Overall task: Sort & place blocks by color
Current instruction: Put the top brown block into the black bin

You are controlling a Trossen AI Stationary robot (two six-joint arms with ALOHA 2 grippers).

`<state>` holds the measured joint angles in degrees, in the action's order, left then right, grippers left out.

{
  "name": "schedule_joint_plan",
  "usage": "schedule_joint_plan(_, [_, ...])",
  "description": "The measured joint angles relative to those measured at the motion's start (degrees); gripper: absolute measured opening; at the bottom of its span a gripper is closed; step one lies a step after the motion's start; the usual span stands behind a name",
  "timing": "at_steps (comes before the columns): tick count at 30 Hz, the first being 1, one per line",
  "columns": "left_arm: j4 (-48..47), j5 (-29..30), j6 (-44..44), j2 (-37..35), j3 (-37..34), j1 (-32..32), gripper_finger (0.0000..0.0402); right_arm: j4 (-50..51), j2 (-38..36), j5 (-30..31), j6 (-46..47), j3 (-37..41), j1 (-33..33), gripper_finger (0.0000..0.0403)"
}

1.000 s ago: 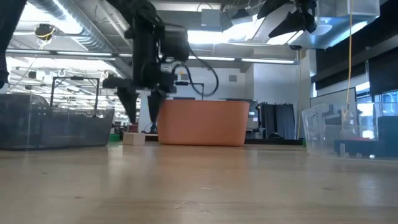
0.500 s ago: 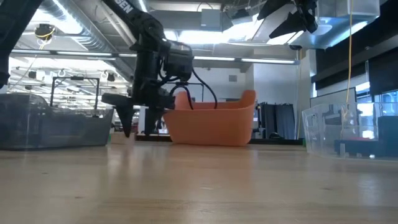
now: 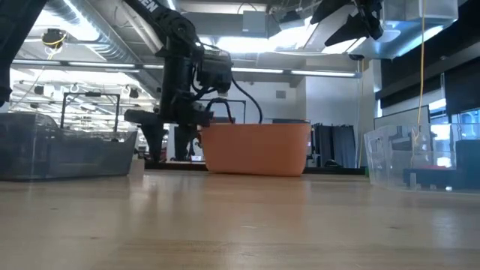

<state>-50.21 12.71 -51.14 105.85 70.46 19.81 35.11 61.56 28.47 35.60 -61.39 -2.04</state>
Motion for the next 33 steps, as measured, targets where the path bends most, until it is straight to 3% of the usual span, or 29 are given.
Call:
schedule_joint_plan(7, [0.9, 0.4, 0.4, -4.1, 0.0, 0.6, 0.0262, 0.2, 0.0, 0.0, -0.1, 0.0, 0.0, 0.0329])
schedule_joint_plan(14, [1.1, -0.3, 9.5, -11.9, 0.0, 5.4, 0.0262, 0.2, 0.0, 0.0, -0.1, 0.0, 0.0, 0.0329])
schedule_joint_plan(22, [-2.8, -3.6, 33.0, -15.6, 0.0, 16.5, 0.025, 0.3, 0.0, -0.1, -0.1, 0.0, 0.0, 0.0329])
schedule_joint_plan(26, [-5.3, -9.1, 44.5, -15.3, -0.7, 19.7, 0.0195, 0.4, 0.0, 0.0, -0.1, 0.0, 0.0, 0.0329])
schedule_joint_plan(31, [-5.3, -10.9, 55.9, -15.3, -4.9, 21.4, 0.0041, 0.4, 0.0, 0.0, -0.1, 0.0, 0.0, 0.0329])
schedule_joint_plan(33, [-5.2, -11.5, 59.3, -15.2, -7.4, 21.3, 0.0014, 0.5, 0.0, 0.0, -0.1, 0.0, 0.0, 0.0329])
